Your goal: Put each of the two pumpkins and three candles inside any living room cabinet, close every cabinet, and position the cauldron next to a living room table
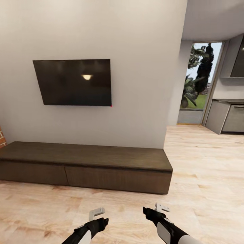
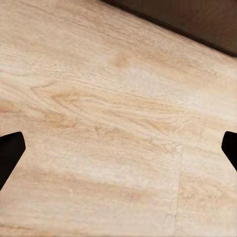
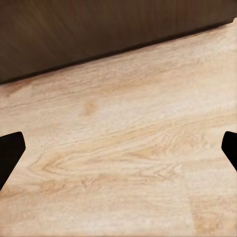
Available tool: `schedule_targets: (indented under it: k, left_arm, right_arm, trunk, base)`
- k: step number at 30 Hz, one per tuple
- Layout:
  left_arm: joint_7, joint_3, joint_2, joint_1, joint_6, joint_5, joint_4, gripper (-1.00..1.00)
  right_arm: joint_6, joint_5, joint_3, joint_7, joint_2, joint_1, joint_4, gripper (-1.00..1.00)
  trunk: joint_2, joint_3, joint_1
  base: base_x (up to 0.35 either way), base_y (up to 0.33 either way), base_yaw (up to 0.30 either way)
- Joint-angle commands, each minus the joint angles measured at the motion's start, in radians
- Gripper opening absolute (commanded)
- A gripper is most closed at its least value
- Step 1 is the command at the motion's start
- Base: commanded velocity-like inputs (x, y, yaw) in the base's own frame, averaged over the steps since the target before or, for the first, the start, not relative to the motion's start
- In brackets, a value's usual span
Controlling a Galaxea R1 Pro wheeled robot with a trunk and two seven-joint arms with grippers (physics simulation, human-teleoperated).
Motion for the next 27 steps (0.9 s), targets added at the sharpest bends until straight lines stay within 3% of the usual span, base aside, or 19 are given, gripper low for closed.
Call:
schedule_targets:
  k: [1, 8, 23, 26, 27]
  left_arm:
    - [0.007, -0.007, 0.001, -0.001, 0.003, 0.01, -0.002, 1.0]
    - [0.007, -0.007, 0.001, -0.001, 0.003, 0.01, -0.002, 1.0]
    - [-0.007, -0.002, 0.009, -0.001, 0.014, 0.014, -0.016, 1.0]
    - [-0.01, -0.003, 0.035, -0.001, 0.029, 0.024, -0.057, 1.0]
    - [-0.01, -0.003, 0.047, 0.0, 0.054, 0.026, -0.088, 1.0]
  right_arm:
    - [-0.004, -0.008, 0.008, -0.004, 0.0, -0.001, 0.0, 1.0]
    - [-0.003, -0.006, 0.008, -0.003, 0.0, -0.001, -0.007, 1.0]
    - [-0.006, -0.012, 0.006, 0.004, -0.003, -0.001, 0.002, 1.0]
    - [-0.006, -0.047, 0.006, 0.051, -0.023, -0.001, 0.01, 1.0]
    - [-0.006, -0.079, 0.006, 0.09, -0.036, -0.001, 0.021, 1.0]
  trunk:
    - [0.0, -0.001, 0.0]
    - [0.0, -0.001, 0.0]
    - [0.0, -0.001, 0.0]
    - [0.0, -0.001, 0.0]
    - [0.0, -0.001, 0.0]
  base:
    - [0.043, 0.056, -0.006]
    - [0.01, 0.14, -0.002]
    - [0.0, 0.004, 0.0]
    - [0.0, 0.0, 0.0]
    - [0.0, 0.0, 0.0]
